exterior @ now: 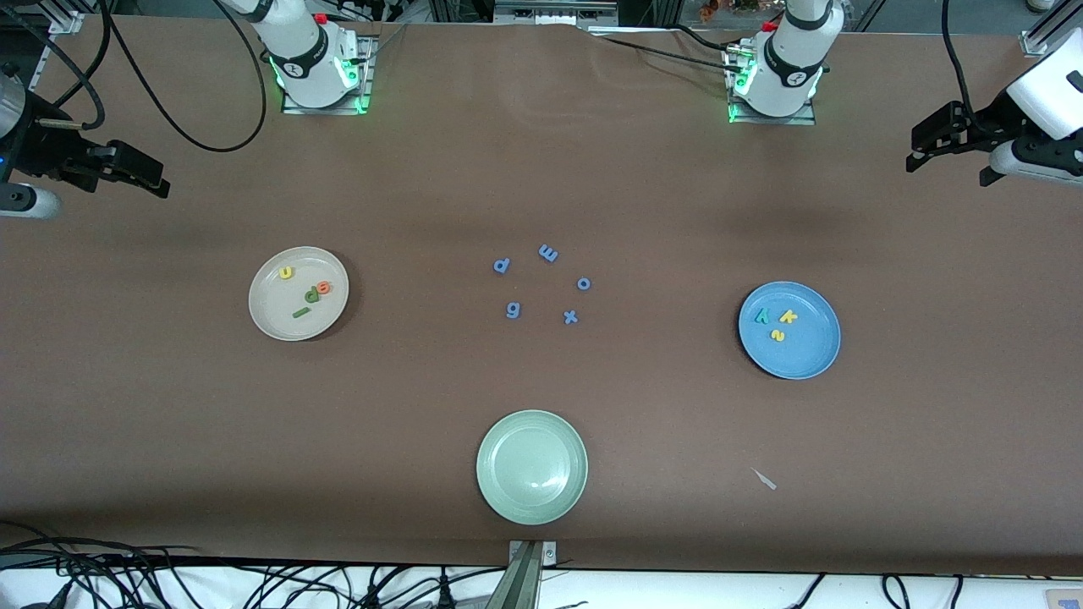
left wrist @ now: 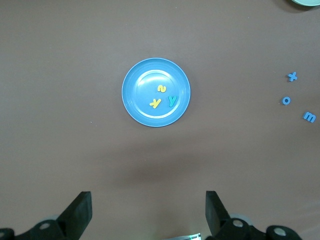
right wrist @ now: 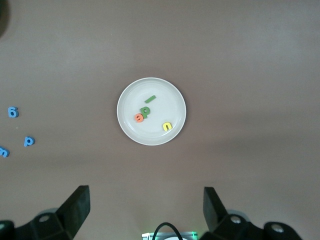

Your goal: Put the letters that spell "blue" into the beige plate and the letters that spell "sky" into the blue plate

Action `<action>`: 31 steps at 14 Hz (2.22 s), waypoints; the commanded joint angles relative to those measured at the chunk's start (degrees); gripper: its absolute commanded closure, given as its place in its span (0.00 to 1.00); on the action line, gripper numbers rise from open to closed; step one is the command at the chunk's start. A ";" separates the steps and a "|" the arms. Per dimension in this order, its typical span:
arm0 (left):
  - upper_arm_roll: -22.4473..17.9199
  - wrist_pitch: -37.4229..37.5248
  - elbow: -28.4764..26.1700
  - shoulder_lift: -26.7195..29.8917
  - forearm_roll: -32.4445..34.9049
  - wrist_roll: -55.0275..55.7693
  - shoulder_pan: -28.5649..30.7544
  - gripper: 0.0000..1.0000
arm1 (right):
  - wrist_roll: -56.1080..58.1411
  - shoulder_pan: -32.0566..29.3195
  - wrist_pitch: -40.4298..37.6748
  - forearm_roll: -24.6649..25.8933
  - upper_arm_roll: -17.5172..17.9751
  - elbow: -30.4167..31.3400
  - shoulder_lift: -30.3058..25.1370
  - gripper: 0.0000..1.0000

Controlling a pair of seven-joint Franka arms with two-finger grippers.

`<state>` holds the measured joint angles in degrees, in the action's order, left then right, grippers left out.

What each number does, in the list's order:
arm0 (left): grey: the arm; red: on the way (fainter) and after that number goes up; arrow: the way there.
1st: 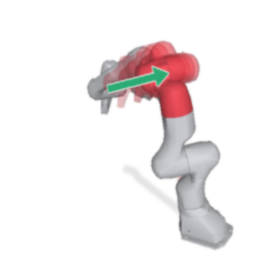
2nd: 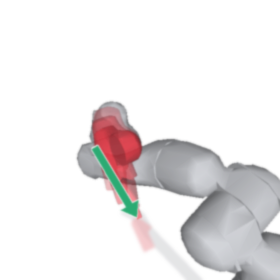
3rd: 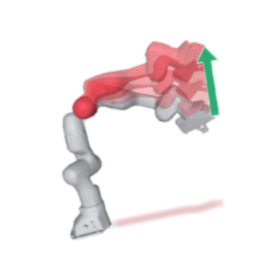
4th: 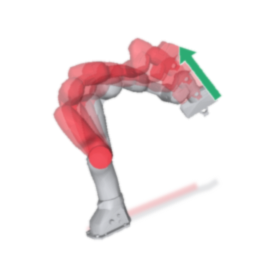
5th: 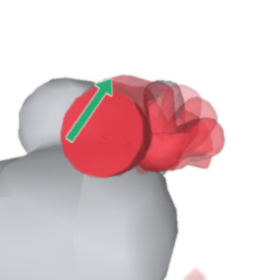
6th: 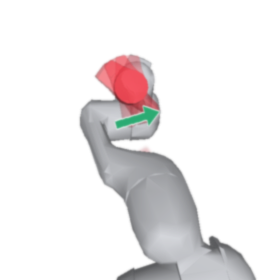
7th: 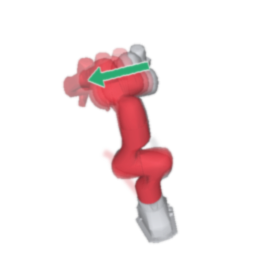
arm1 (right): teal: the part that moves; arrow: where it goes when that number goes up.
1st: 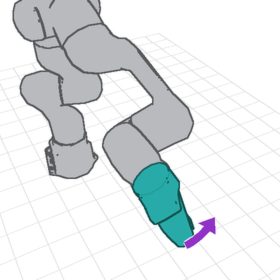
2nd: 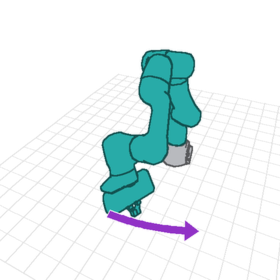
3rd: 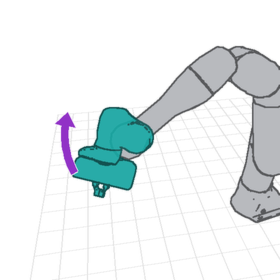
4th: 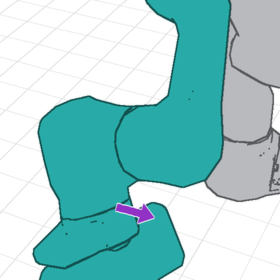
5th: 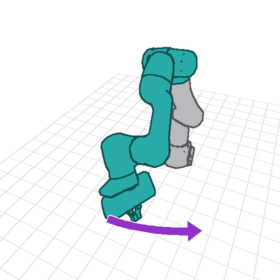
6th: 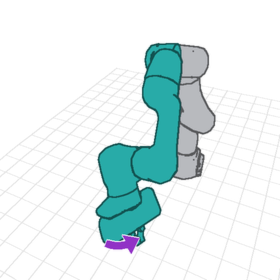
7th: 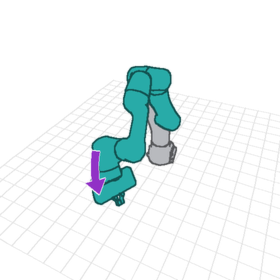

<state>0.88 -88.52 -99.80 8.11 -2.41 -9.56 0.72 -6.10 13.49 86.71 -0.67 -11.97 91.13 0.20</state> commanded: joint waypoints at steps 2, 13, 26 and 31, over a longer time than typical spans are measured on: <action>0.00 1.51 1.89 -0.73 -0.40 0.42 -0.10 0.00 | 0.13 -0.83 4.94 1.19 -0.86 1.51 0.15 0.00; 0.00 1.51 1.89 -0.73 -0.40 0.42 -0.10 0.00 | 6.89 -9.08 5.05 0.93 3.51 1.33 1.12 0.00; 0.00 1.51 1.89 -0.73 -0.40 0.42 -0.10 0.00 | 6.37 -11.47 4.43 0.23 6.52 0.63 2.00 0.00; 0.00 1.51 1.89 -0.73 -0.40 0.42 -0.10 0.00 | 6.28 -11.47 4.43 0.23 6.61 0.63 2.00 0.00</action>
<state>0.88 -88.52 -99.80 8.09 -2.41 -9.56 0.72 0.22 2.83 91.69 -0.08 -6.11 92.30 2.05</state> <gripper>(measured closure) 0.000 0.000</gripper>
